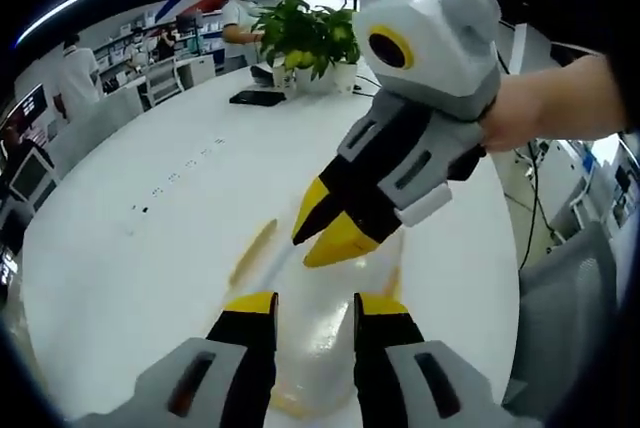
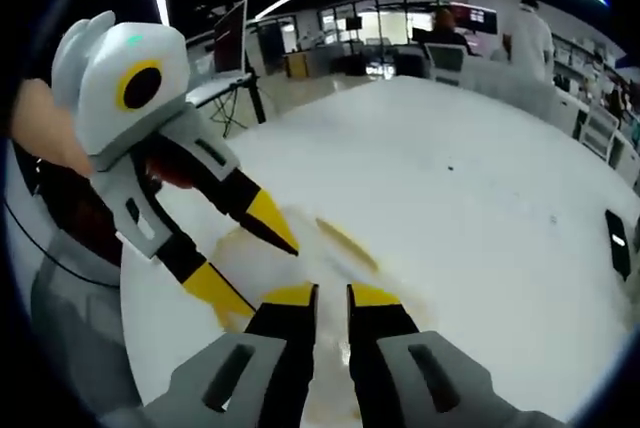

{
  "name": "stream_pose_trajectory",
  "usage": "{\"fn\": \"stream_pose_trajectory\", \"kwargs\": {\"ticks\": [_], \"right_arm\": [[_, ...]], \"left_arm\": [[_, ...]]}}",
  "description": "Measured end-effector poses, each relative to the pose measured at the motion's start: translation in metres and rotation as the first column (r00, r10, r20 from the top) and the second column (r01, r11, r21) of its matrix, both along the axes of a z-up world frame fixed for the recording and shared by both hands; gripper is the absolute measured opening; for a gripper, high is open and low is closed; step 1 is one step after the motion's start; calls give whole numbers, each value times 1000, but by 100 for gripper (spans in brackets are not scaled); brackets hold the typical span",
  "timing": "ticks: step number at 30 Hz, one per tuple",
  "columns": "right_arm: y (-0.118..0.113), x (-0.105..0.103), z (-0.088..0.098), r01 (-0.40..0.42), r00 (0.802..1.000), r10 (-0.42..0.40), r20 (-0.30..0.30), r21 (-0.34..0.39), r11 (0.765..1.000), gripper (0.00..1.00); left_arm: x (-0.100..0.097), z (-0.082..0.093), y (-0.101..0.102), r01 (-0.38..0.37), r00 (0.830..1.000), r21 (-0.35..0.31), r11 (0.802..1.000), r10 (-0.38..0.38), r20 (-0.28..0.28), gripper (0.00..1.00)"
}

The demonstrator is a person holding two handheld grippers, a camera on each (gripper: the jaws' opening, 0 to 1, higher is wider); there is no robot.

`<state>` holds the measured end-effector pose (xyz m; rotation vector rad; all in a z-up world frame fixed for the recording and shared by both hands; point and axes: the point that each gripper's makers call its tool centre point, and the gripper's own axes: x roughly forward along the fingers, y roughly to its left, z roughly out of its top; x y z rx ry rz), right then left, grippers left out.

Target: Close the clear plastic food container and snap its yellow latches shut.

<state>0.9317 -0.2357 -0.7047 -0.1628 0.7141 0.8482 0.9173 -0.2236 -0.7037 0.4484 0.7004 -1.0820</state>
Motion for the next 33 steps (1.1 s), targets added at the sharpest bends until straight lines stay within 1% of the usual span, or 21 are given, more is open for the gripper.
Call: {"fn": "stream_pose_trajectory", "kwargs": {"ticks": [13, 16, 17, 19, 26, 28, 31, 33], "right_arm": [[10, 4, 0, -40, 999, 41, 18, -19, 999, 8], [13, 6, 1, -51, 998, 52, 30, -33, 998, 10], [14, 7, 2, -52, 998, 54, 36, -32, 998, 10], [16, 8, 5, -55, 997, 56, 44, -25, 998, 10], [18, 15, 8, -65, 996, 67, 58, -36, 997, 11], [18, 17, 9, -67, 996, 69, 61, -36, 997, 11], [19, 19, 8, -73, 995, 75, 62, -44, 996, 11], [19, 21, 7, -76, 995, 79, 64, -50, 996, 11]], "left_arm": [[-4, -2, -7, 34, 999, 2, 999, -34, 8, 23], [-7, -2, -9, 58, 998, 13, 998, -59, 24, 23], [-8, -2, -9, 74, 996, 26, 997, -75, 40, 23], [-10, -2, -10, 86, 995, 31, 996, -88, 48, 23], [-17, 2, -16, 114, 990, 29, 993, -116, 74, 25], [-17, 2, -18, 126, 987, 34, 991, -128, 92, 25], [-19, 2, -20, 131, 986, 33, 991, -134, 98, 25], [-19, 2, -21, 137, 984, 38, 990, -141, 112, 25]]}}
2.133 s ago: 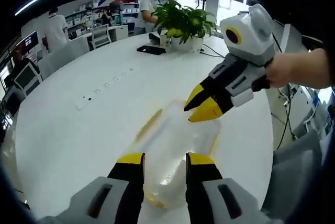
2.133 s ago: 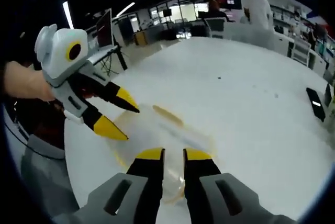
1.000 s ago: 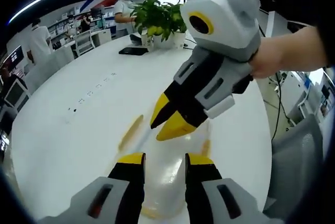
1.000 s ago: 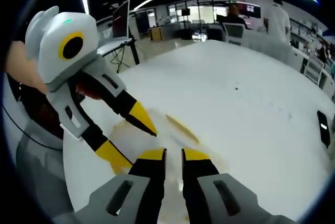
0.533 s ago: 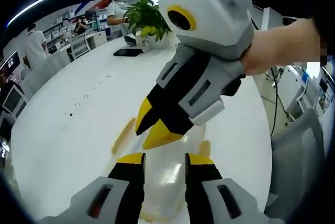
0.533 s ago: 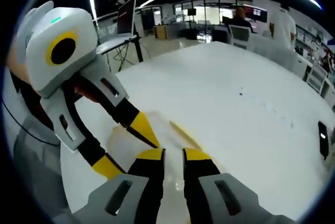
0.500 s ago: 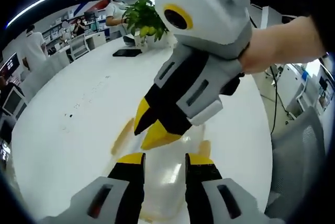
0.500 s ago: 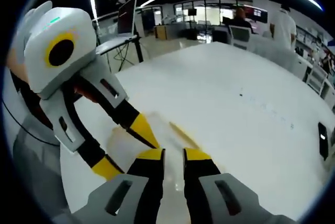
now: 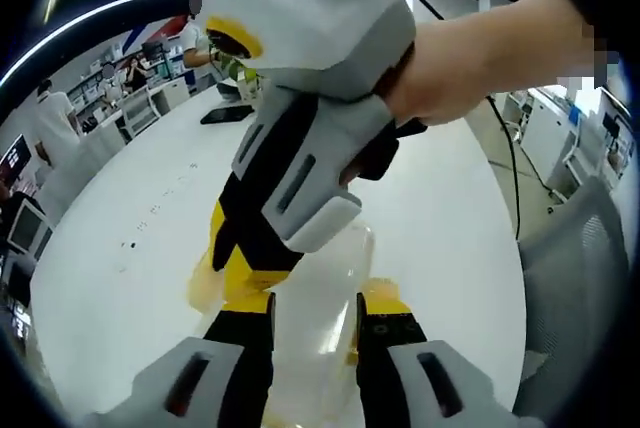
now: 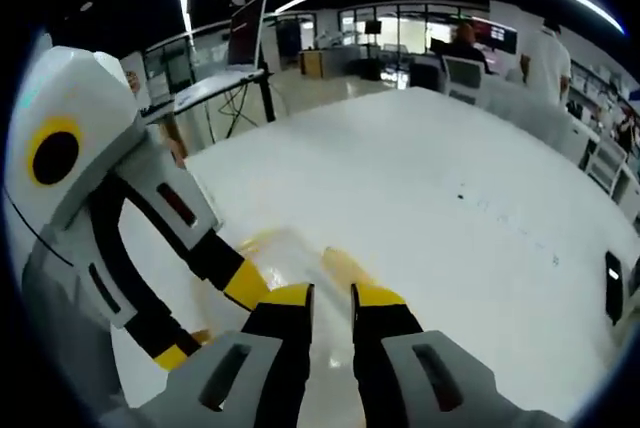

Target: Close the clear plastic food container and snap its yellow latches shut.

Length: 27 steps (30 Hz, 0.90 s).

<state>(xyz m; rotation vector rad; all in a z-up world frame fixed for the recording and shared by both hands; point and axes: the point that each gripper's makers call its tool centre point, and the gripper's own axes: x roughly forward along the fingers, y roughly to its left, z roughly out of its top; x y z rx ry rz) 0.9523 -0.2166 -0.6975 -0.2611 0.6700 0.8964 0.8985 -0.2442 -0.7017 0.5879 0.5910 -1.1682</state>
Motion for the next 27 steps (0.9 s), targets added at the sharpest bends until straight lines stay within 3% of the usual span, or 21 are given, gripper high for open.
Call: {"fn": "stream_pose_trajectory", "kwargs": {"ticks": [12, 17, 27], "right_arm": [[0, 4, -5, -36, 999, 36, -23, -33, 999, 15], [1, 1, -9, -58, 997, 56, -45, -44, 997, 19], [1, 0, -12, -124, 992, 120, -46, -92, 988, 20]], "left_arm": [[-9, 4, -2, 79, 989, 58, 995, -85, 119, 25], [-16, -8, 1, 143, 972, 145, 979, -167, 168, 30], [-13, -11, 1, 137, 970, 152, 979, -164, 179, 30]]}}
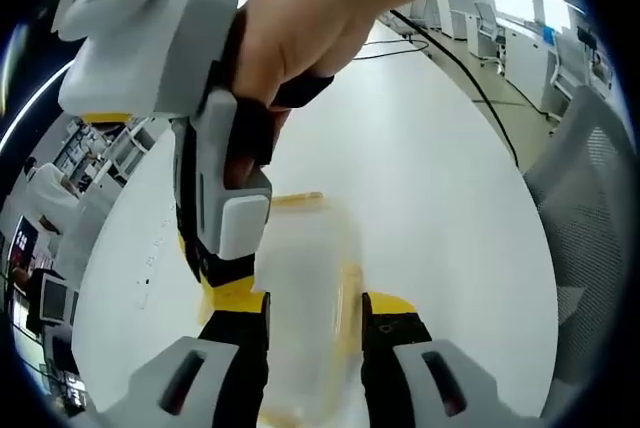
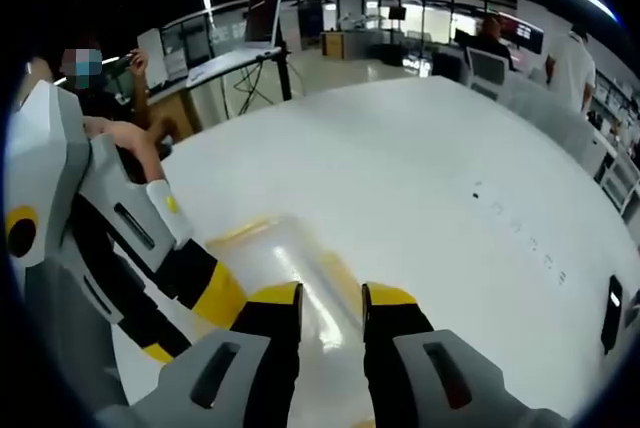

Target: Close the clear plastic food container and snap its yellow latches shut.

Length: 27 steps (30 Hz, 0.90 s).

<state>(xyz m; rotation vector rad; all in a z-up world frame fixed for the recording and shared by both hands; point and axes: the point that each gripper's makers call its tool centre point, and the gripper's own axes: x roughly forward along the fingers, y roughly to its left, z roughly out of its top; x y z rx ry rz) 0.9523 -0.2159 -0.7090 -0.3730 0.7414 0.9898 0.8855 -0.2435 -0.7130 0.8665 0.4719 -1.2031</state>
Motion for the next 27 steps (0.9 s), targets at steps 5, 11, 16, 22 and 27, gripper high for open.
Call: {"fn": "stream_pose_trajectory", "kwargs": {"ticks": [5, 11, 16, 22, 27], "right_arm": [[2, 0, 0, -39, 999, 39, -22, -13, 999, 20], [5, -1, -2, -111, 991, 108, -77, -38, 993, 22], [7, -1, -3, -173, 980, 165, -111, -62, 983, 22], [9, -2, -3, -240, 961, 225, -161, -77, 968, 22], [6, 3, -7, -309, 928, 281, -245, -84, 947, 23]], "left_arm": [[0, -3, 1, -9, 1000, -3, 1000, 9, -6, 30], [0, -4, 1, 6, 1000, 5, 1000, -6, 6, 30], [0, -4, 2, 2, 1000, -1, 1000, -2, -4, 30], [1, -4, 1, 8, 1000, -11, 1000, -8, -5, 30], [0, -5, 1, 6, 1000, -15, 1000, -6, 1, 30]]}}
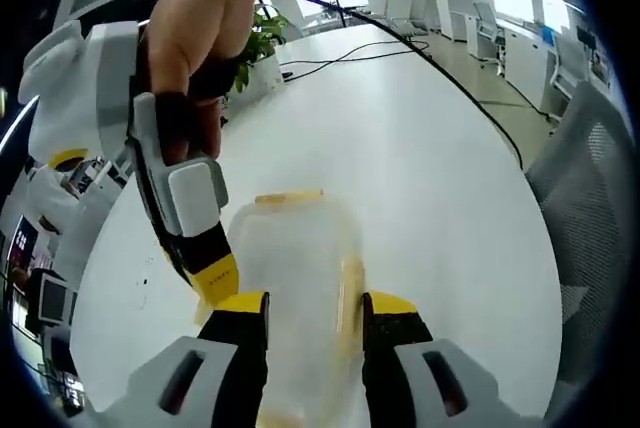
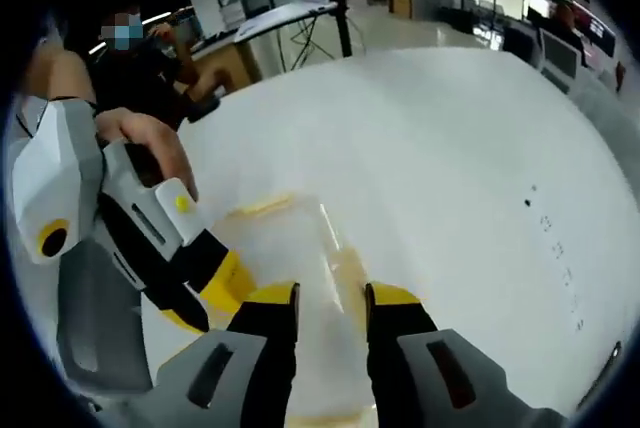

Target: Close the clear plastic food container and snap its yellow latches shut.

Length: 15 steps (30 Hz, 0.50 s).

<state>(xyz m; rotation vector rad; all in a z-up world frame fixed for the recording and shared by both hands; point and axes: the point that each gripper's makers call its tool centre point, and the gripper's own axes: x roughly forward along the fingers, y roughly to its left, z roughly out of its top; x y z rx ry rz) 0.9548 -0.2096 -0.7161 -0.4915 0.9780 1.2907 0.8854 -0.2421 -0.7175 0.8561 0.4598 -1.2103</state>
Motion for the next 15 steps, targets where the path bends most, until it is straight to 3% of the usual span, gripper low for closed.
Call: {"fn": "stream_pose_trajectory", "kwargs": {"ticks": [10, 15], "right_arm": [[-4, 3, -4, -165, 979, 161, -121, -21, 986, 24], [-4, 4, -6, -184, 970, 178, -167, -18, 983, 24]], "left_arm": [[1, 1, 0, 2, 1000, -6, 1000, -2, -8, 30], [0, 1, -1, 0, 1000, -6, 1000, 0, -5, 30]]}}
